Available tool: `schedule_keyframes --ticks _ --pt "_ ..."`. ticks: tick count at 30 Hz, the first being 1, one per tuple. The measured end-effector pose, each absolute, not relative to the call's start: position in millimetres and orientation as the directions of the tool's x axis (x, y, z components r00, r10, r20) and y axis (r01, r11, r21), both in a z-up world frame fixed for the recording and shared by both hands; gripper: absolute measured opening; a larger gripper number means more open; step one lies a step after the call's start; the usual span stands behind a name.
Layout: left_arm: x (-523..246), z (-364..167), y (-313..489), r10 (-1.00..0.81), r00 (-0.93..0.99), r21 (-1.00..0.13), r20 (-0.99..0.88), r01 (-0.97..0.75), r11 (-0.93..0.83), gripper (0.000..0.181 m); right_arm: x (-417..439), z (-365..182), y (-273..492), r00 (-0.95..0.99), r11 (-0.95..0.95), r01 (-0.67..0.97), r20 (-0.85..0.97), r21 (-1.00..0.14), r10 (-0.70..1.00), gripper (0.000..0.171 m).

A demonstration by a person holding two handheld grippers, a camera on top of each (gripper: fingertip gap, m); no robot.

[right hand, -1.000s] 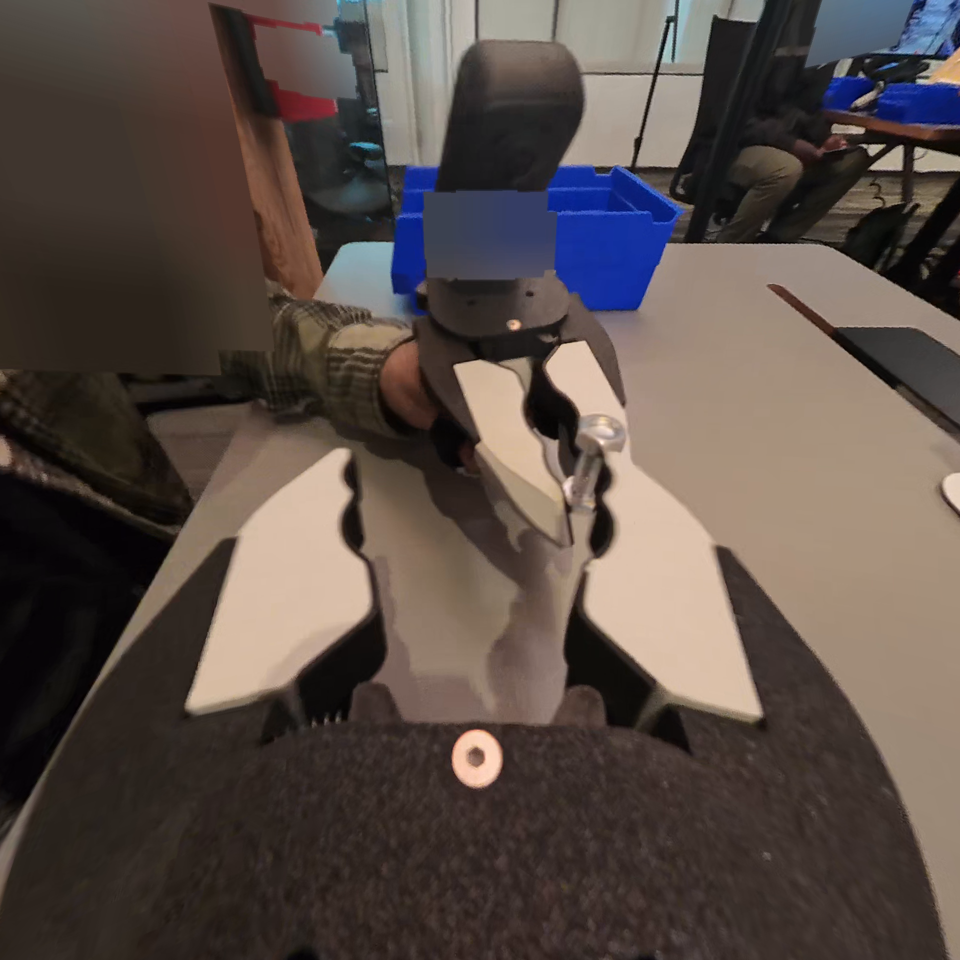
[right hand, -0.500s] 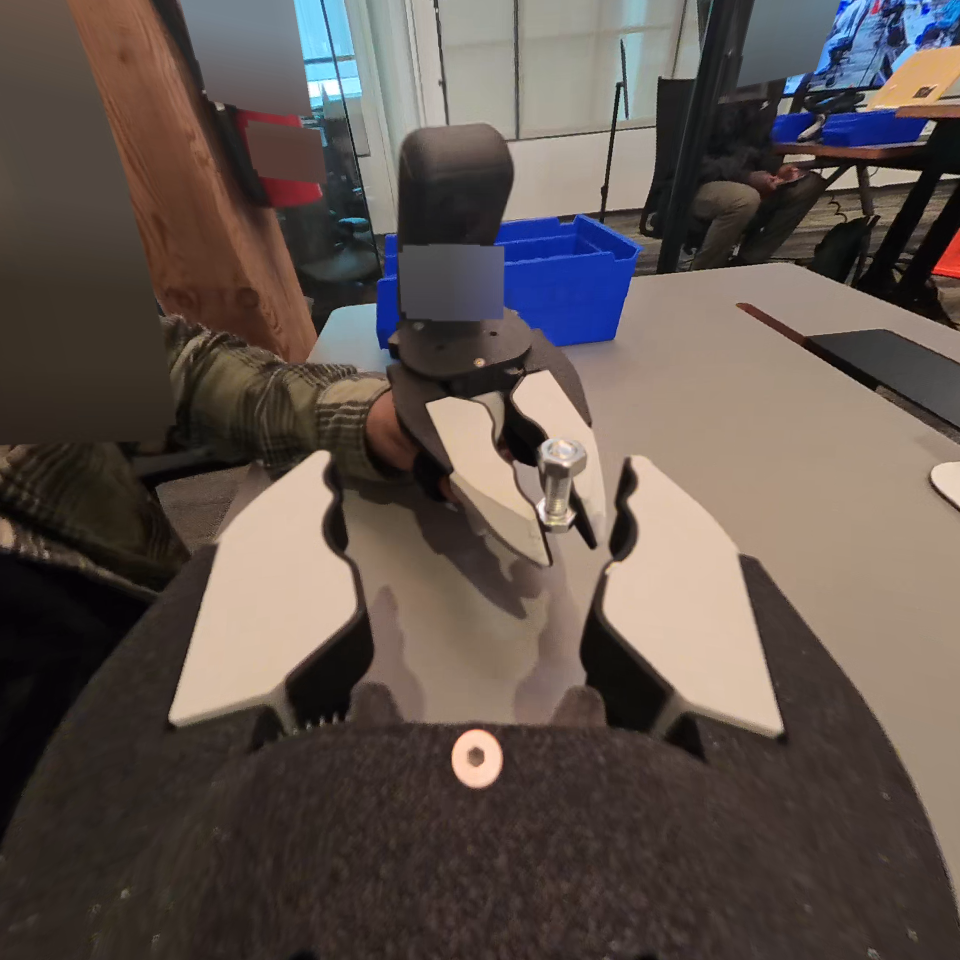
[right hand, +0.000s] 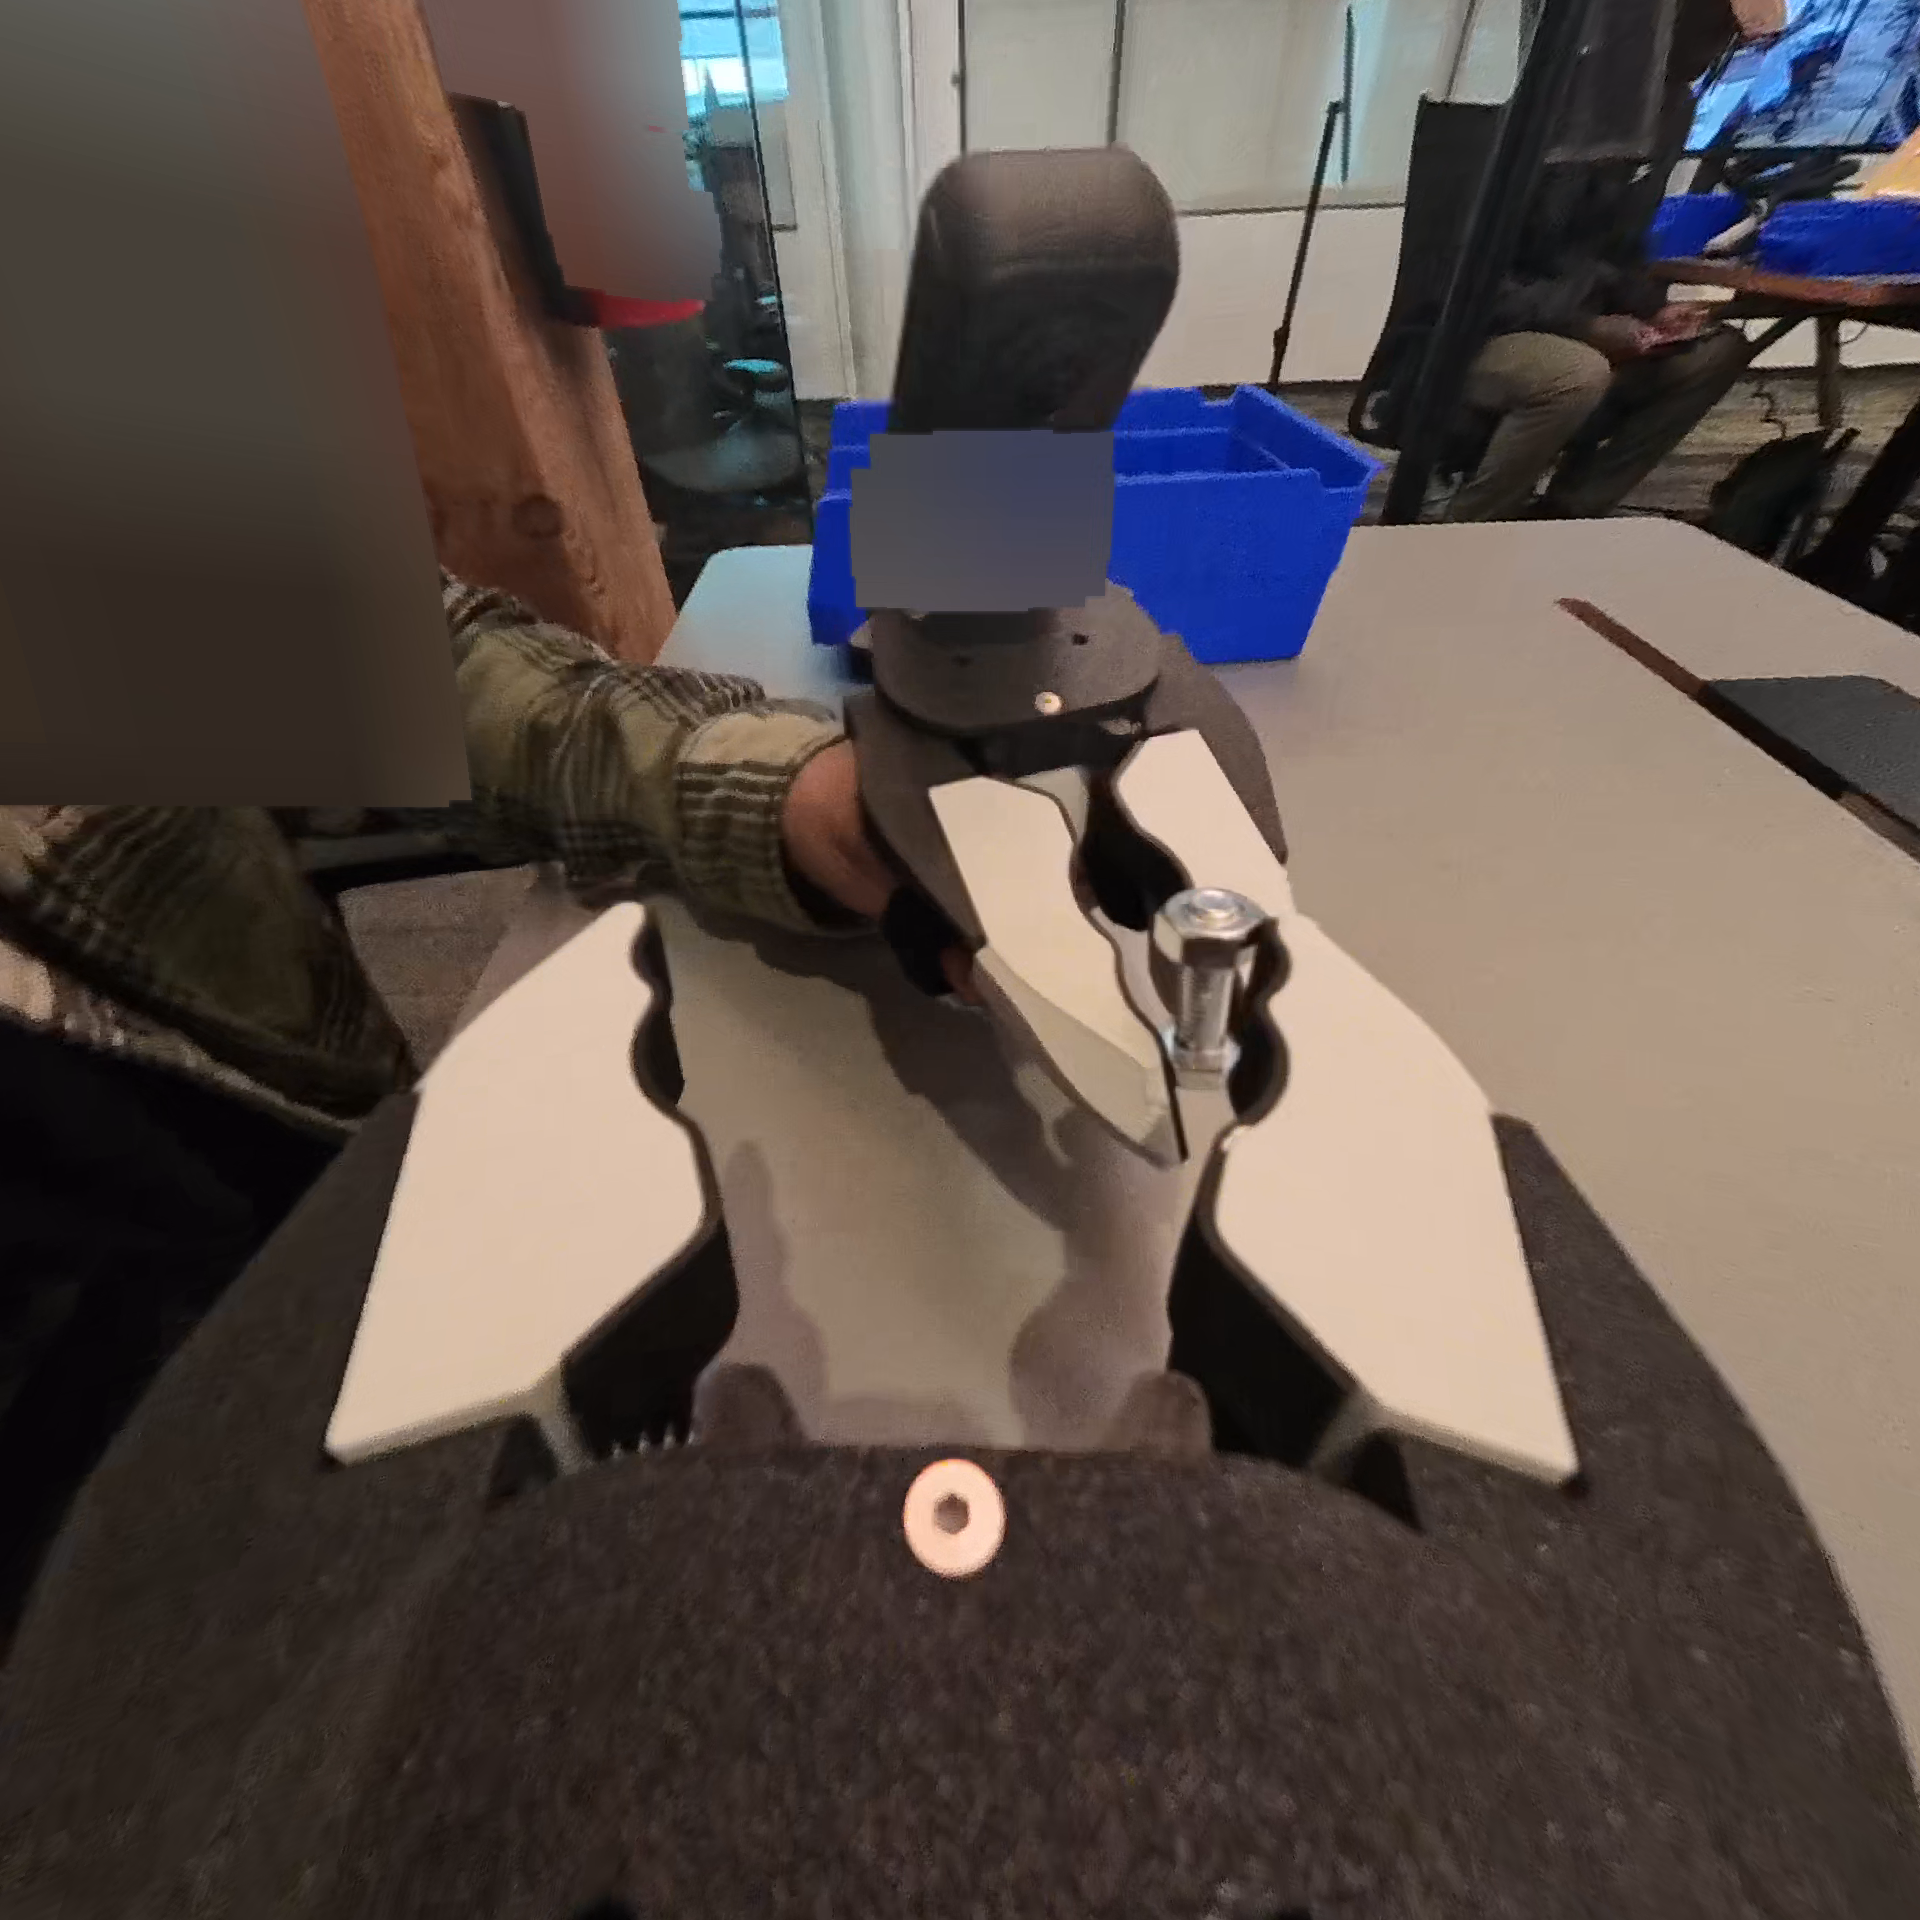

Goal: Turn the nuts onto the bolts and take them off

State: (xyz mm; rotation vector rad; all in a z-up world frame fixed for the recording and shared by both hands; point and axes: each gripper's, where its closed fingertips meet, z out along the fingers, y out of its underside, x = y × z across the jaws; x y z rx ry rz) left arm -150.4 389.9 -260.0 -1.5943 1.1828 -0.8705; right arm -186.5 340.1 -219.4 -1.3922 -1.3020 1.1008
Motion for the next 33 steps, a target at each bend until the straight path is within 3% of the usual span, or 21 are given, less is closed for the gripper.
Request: schedule_keyframes --ticks 1,2,3,8,12,14,20,23,25,26,28,31,33 --pt "-153 -262 392 -0.956 0.293 -0.948 0.016 -0.3 -0.108 0.018 -184 -222 340 0.049 -0.023 0.215 -0.013 -0.976 0.999 0.097" --pt "-155 -264 395 -0.951 0.309 -0.946 0.024 -0.299 -0.121 0.018 -181 -222 335 0.015 -0.017 0.227 -0.014 -0.974 1.0 0.076" --pt "-158 -263 397 -0.947 0.318 -0.947 0.036 -0.292 -0.134 0.018 -180 -219 335 0.012 -0.034 0.211 -0.032 -0.977 0.999 0.075" --pt "-152 -259 389 -0.962 0.273 -0.949 0.026 -0.294 -0.11 0.018 -184 -213 353 0.107 -0.057 0.147 -0.041 -0.987 0.993 0.113" --pt "-150 -265 387 -0.964 0.266 -0.94 0.028 -0.32 -0.116 0.018 -185 -229 340 0.044 -0.003 0.259 0.008 -0.966 0.999 0.1" --pt "-154 -265 391 -0.957 0.288 -0.939 0.032 -0.319 -0.127 0.018 -178 -223 336 0.015 -0.002 0.234 0.002 -0.972 1.0 0.071" --pt "-150 -265 386 -0.966 0.255 -0.939 0.046 -0.32 -0.129 0.018 -186 -222 352 0.09 -0.045 0.198 -0.027 -0.979 0.996 0.112" --pt "-150 -265 386 -0.966 0.257 -0.935 0.039 -0.332 -0.127 0.018 -186 -235 340 0.039 0.012 0.291 0.025 -0.957 0.999 0.101" --pt "-153 -266 388 -0.961 0.274 -0.933 0.041 -0.333 -0.135 0.018 -177 -230 339 0.029 0.021 0.281 0.03 -0.959 0.999 0.073" --pt "-154 -266 390 -0.96 0.277 -0.933 0.047 -0.33 -0.141 0.018 -175 -221 341 0.04 -0.007 0.226 0.003 -0.974 0.999 0.073" --pt "-154 -266 390 -0.961 0.272 -0.933 0.059 -0.328 -0.15 0.018 -174 -212 353 0.092 -0.035 0.173 -0.019 -0.984 0.996 0.089" --pt "-149 -268 385 -0.966 0.256 -0.929 0.046 -0.344 -0.136 0.018 -183 -220 349 0.077 -0.027 0.207 -0.012 -0.978 0.997 0.104" --pt "-149 -267 385 -0.966 0.256 -0.929 0.041 -0.346 -0.131 0.018 -186 -232 338 0.032 -0.008 0.275 0.001 -0.961 0.999 0.103"
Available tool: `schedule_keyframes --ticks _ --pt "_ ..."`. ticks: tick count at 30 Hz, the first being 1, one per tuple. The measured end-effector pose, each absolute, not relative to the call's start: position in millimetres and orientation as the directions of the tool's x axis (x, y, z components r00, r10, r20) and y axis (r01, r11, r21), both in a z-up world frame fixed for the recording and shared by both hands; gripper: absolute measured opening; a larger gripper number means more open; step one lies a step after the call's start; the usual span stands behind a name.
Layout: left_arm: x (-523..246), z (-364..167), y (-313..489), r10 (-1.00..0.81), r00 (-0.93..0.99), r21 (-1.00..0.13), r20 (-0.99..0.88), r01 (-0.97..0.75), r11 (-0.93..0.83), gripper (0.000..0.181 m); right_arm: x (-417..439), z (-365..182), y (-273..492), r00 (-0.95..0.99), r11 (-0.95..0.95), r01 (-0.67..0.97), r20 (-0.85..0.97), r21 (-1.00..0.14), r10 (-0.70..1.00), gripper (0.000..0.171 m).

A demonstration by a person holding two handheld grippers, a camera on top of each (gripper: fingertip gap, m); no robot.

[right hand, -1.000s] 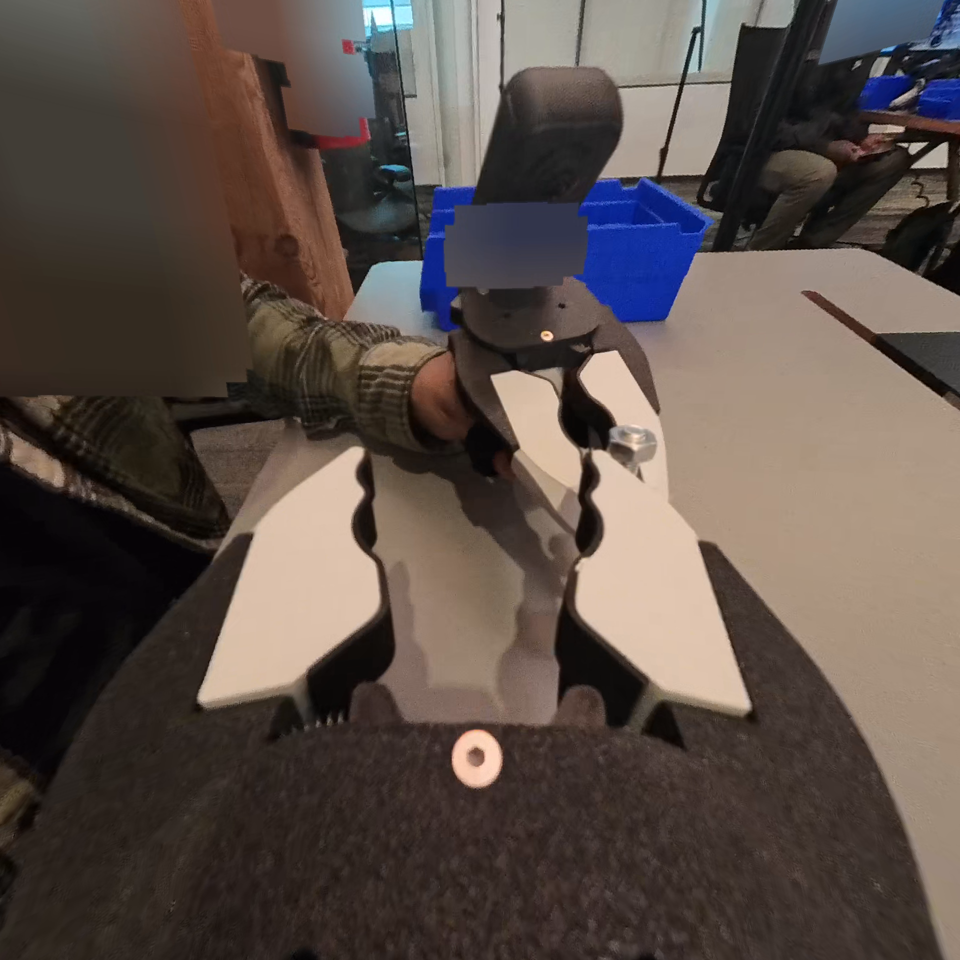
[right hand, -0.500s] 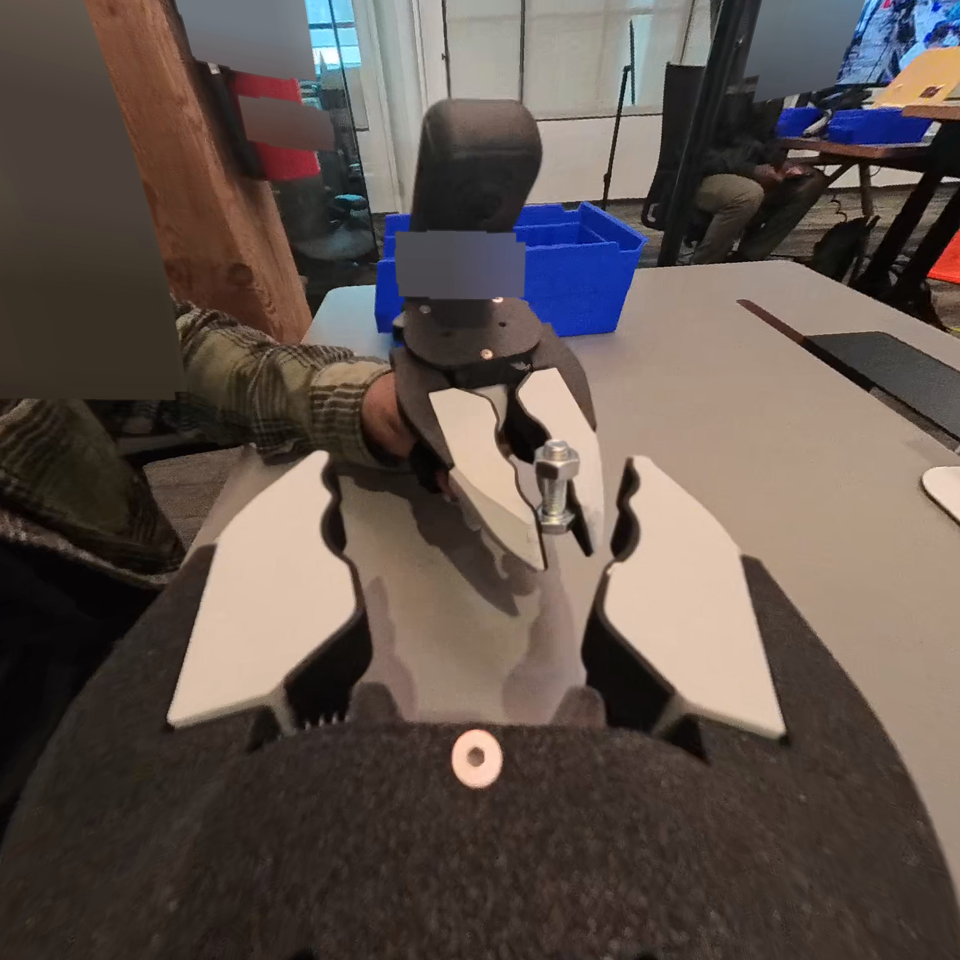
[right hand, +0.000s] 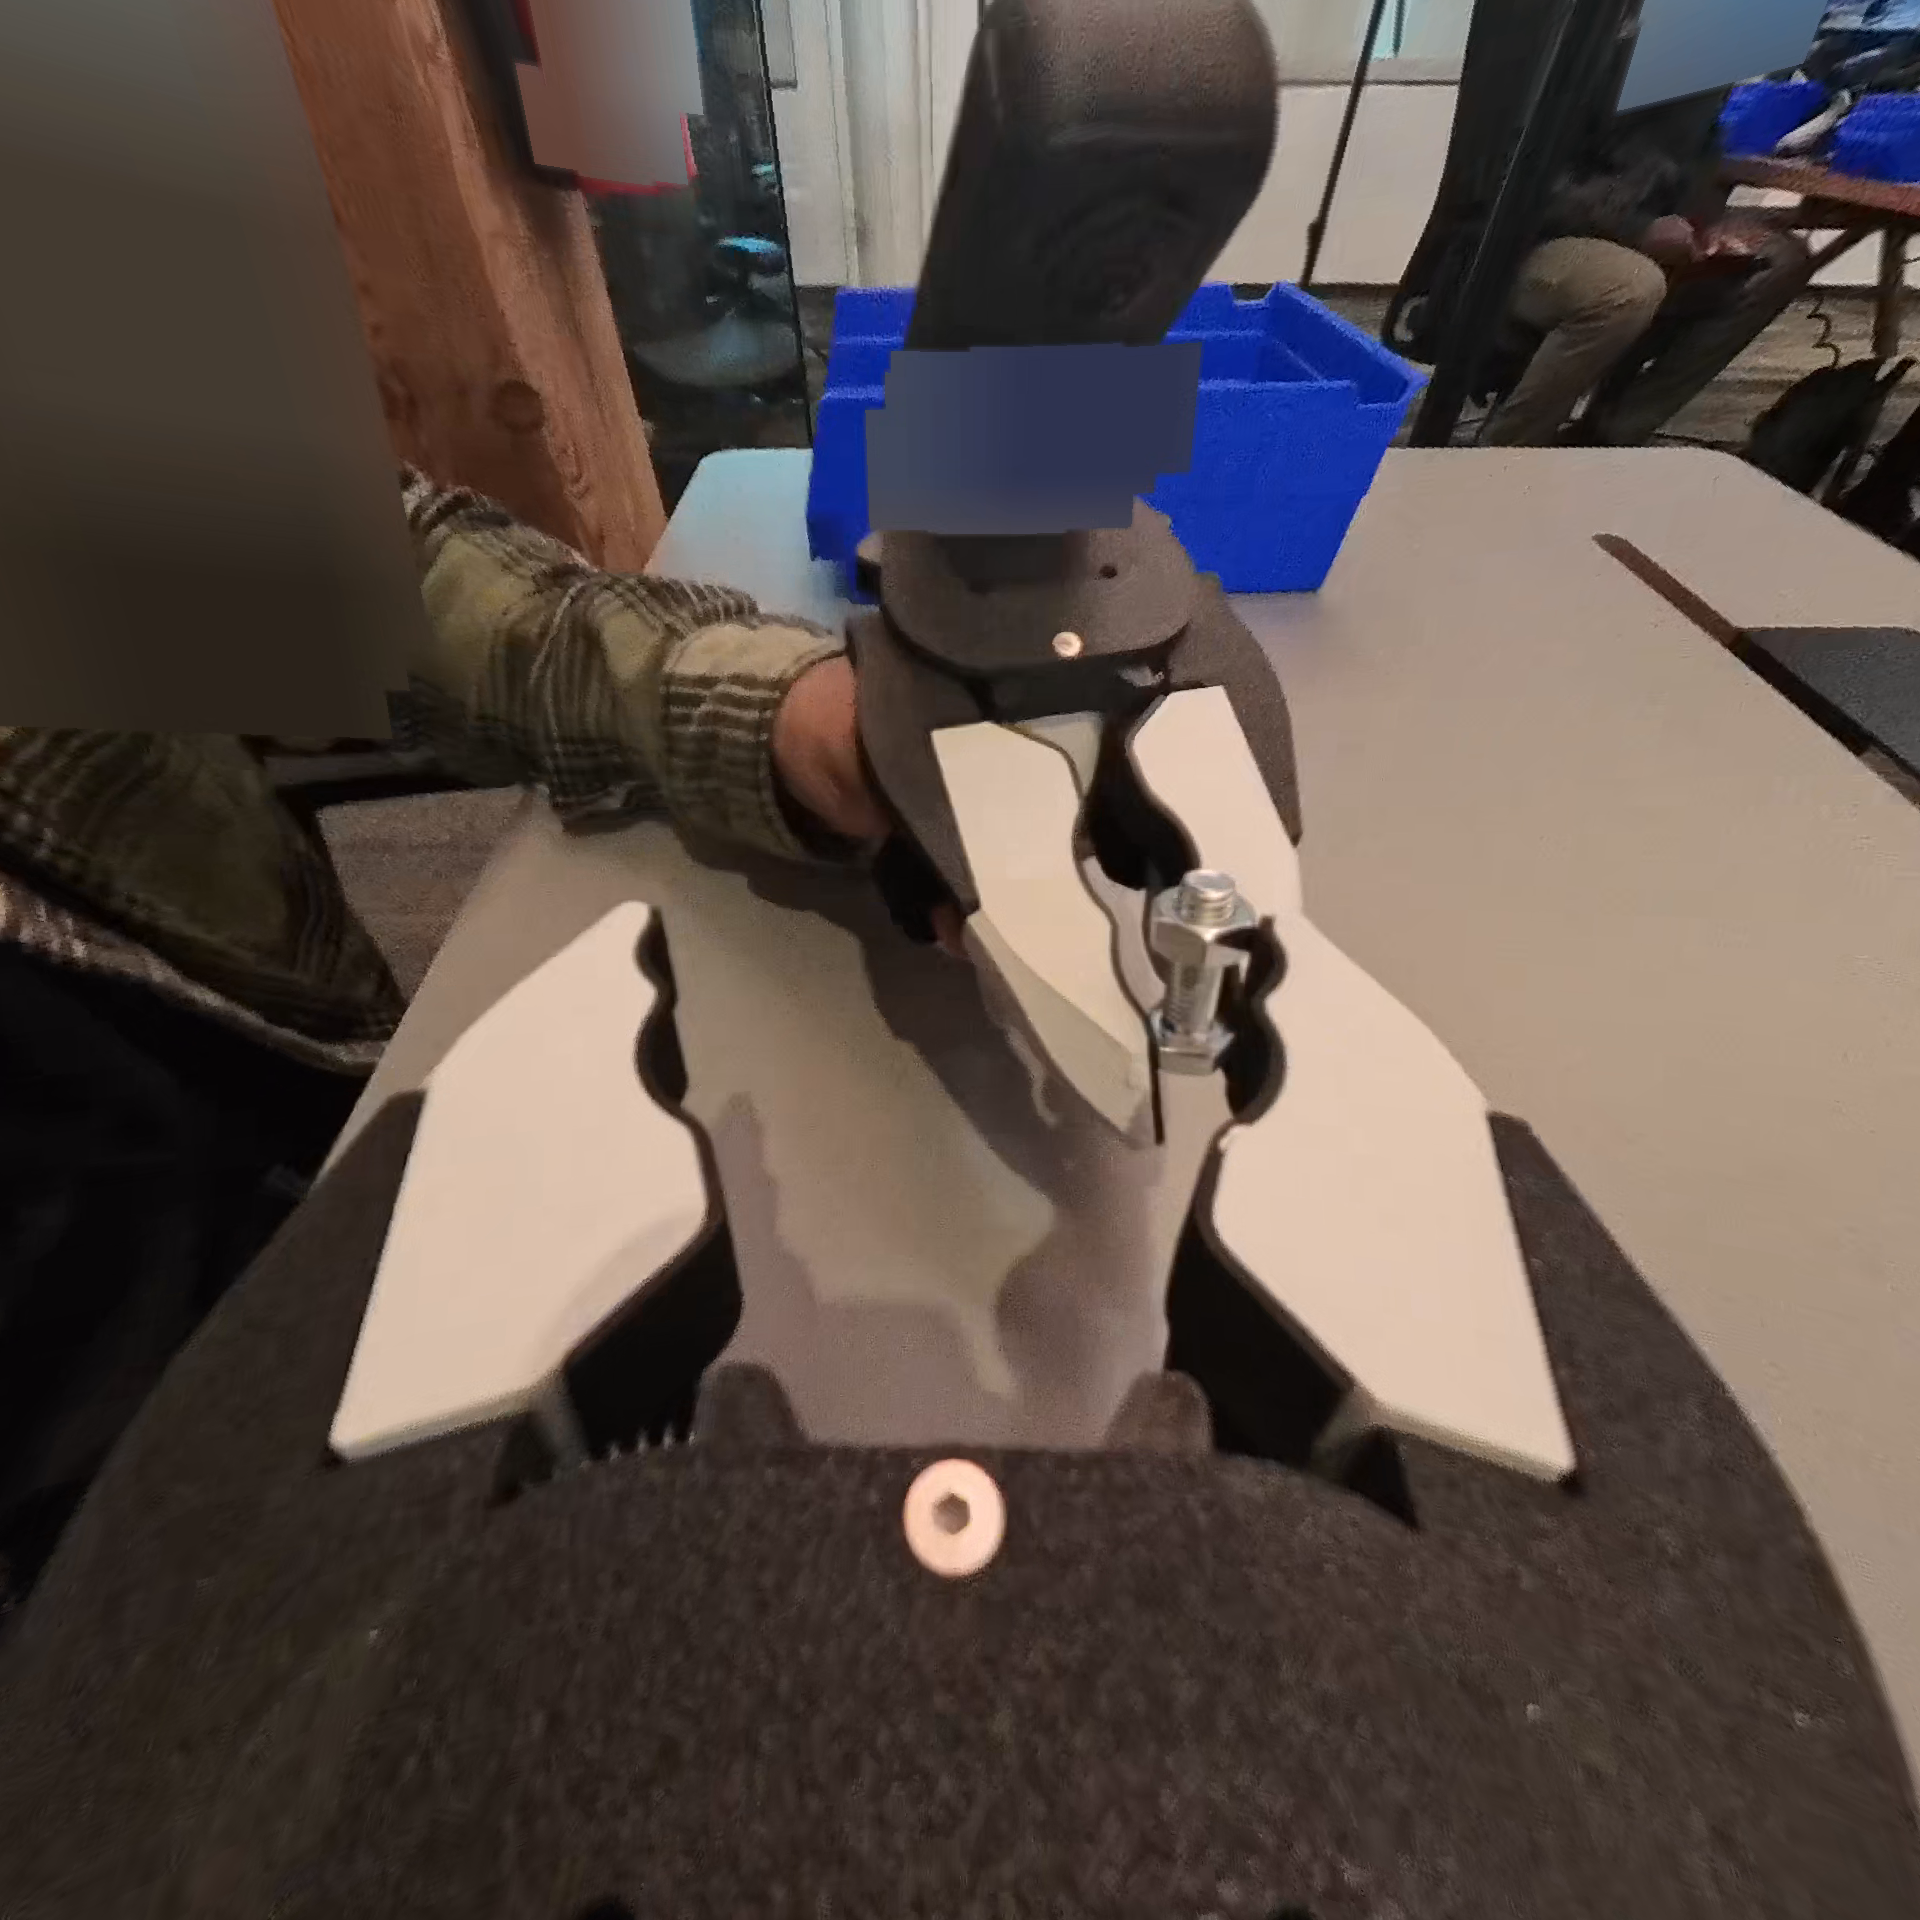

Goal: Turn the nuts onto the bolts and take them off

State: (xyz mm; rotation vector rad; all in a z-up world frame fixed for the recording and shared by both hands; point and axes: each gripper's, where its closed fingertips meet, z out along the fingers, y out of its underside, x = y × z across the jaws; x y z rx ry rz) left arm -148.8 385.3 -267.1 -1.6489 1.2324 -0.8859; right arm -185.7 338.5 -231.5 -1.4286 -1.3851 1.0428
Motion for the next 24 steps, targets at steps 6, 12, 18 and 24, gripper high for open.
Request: schedule_keyframes --ticks 6,12,18,24 --pt "-152 -265 389 -0.962 0.262 -0.934 0.076 -0.318 -0.16 0.018 -178 -213 352 0.096 -0.022 0.192 -0.004 -0.981 0.995 0.1" --pt "-148 -268 383 -0.967 0.246 -0.927 0.062 -0.345 -0.147 0.018 -176 -229 328 -0.039 0.053 0.301 0.043 -0.952 0.998 0.052" --pt "-146 -263 380 -0.971 0.229 -0.933 0.067 -0.332 -0.142 0.018 -180 -213 352 0.106 0.018 0.234 0.043 -0.972 0.993 0.105" --pt "-147 -266 379 -0.972 0.232 -0.925 0.044 -0.359 -0.127 0.019 -176 -213 349 0.091 0.092 0.325 0.128 -0.941 0.988 0.071"
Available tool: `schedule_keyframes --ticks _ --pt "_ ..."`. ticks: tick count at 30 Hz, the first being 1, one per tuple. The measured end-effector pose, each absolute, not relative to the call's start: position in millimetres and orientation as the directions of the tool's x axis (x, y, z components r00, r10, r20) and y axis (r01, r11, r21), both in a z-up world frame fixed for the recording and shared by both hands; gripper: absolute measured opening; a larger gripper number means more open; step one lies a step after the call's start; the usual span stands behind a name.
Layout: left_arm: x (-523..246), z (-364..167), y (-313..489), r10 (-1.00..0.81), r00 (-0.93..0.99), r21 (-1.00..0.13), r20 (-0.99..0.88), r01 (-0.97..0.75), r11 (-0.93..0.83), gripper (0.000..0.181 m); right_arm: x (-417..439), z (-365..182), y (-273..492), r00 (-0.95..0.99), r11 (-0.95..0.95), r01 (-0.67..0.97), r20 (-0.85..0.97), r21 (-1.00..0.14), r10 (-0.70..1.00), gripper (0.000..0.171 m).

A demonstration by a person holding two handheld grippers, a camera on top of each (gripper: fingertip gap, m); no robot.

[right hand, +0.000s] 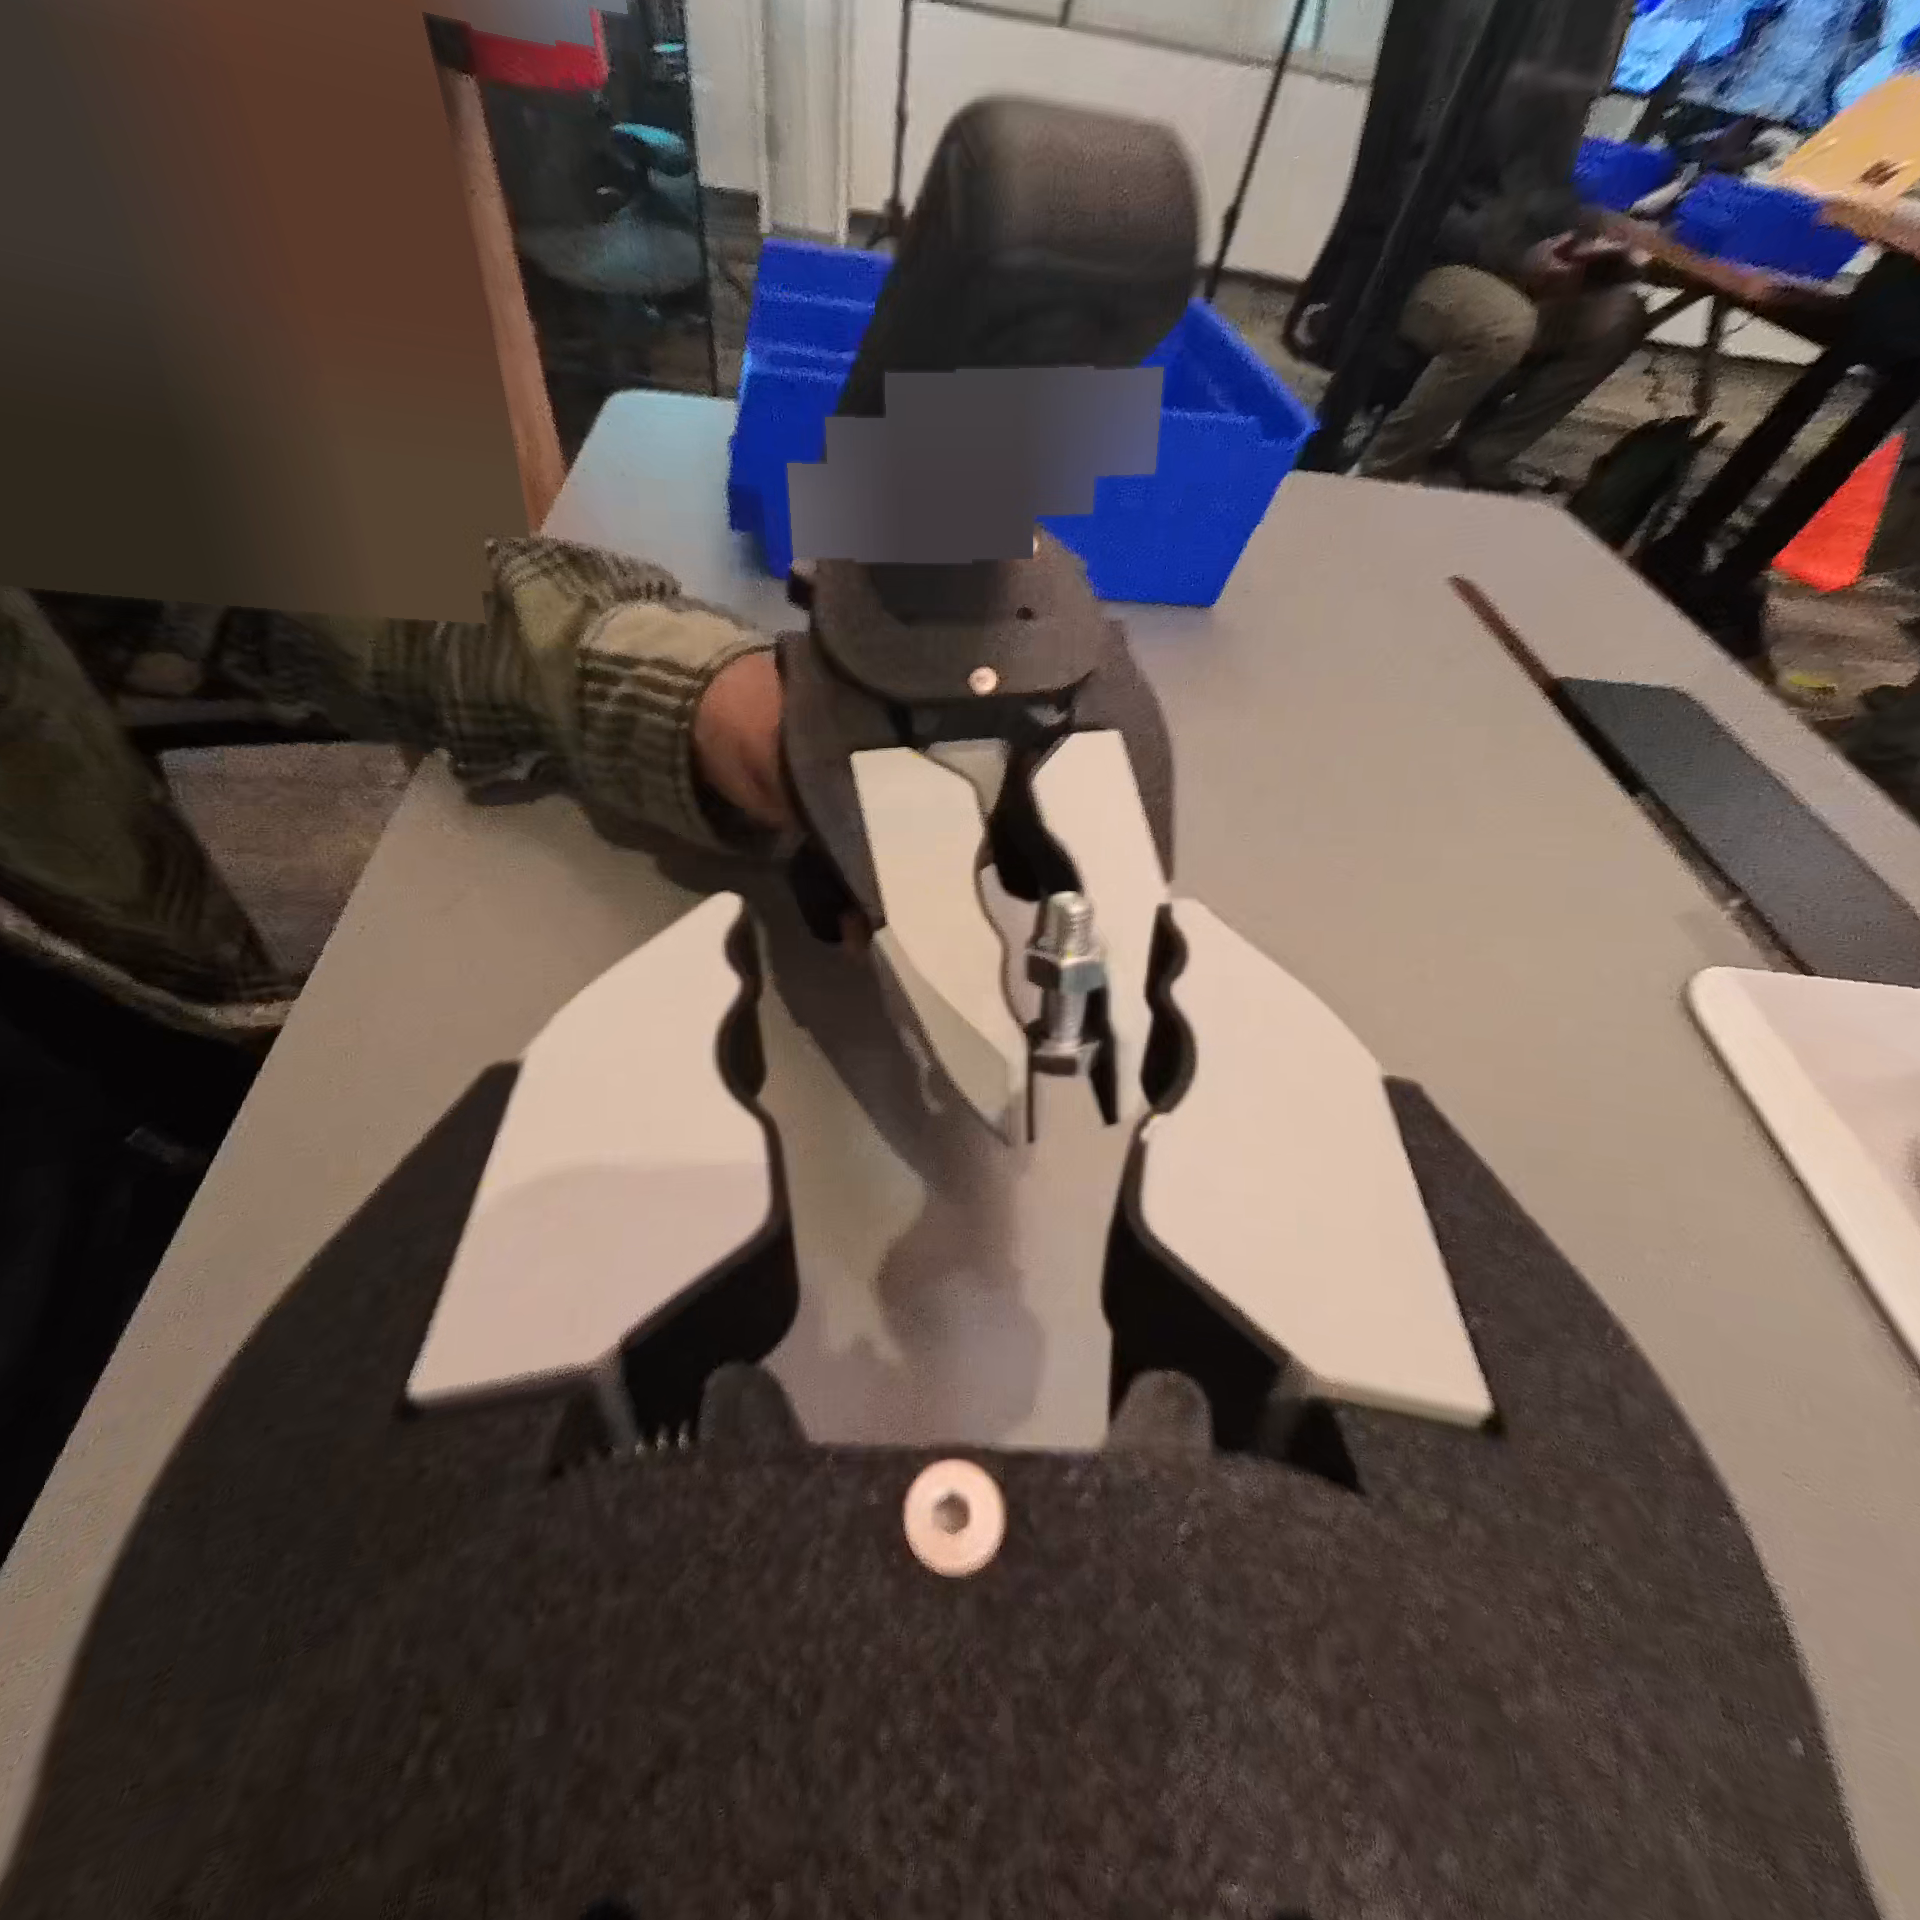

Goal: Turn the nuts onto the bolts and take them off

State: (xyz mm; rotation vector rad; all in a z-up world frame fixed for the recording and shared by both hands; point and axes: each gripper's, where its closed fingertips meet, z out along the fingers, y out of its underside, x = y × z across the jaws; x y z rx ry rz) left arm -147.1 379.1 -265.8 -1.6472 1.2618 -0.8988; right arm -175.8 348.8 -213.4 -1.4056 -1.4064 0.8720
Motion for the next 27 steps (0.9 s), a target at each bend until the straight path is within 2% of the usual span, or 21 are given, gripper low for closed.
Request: schedule_keyframes --ticks 3,5,7,12,14,19,27 --pt "-146 -267 378 -0.973 0.229 -0.92 0.026 -0.375 -0.113 0.018 -177 -198 359 0.132 0.129 0.335 0.182 -0.933 0.974 0.044" --pt "-145 -268 377 -0.973 0.229 -0.915 0.012 -0.389 -0.102 0.018 -181 -199 361 0.143 0.154 0.399 0.227 -0.904 0.963 0.035" --pt "-146 -269 377 -0.973 0.23 -0.913 -0.002 -0.398 -0.092 0.019 -184 -209 363 0.135 0.166 0.477 0.258 -0.863 0.957 0.031" --pt "-146 -270 376 -0.973 0.228 -0.905 -0.028 -0.418 -0.072 0.018 -189 -225 366 0.131 0.114 0.537 0.216 -0.836 0.968 0.022" --pt "-145 -271 375 -0.974 0.225 -0.902 -0.035 -0.426 -0.066 0.018 -188 -231 368 0.137 0.091 0.564 0.202 -0.821 0.97 0.009" --pt "-144 -272 373 -0.976 0.216 -0.902 -0.033 -0.428 -0.064 0.018 -184 -231 367 0.147 0.074 0.578 0.193 -0.813 0.97 0.008" --pt "-139 -254 369 -0.98 0.193 -0.948 0.052 -0.298 -0.11 0.018 -163 -210 371 0.23 -0.065 0.359 0.021 -0.931 0.973 0.007"
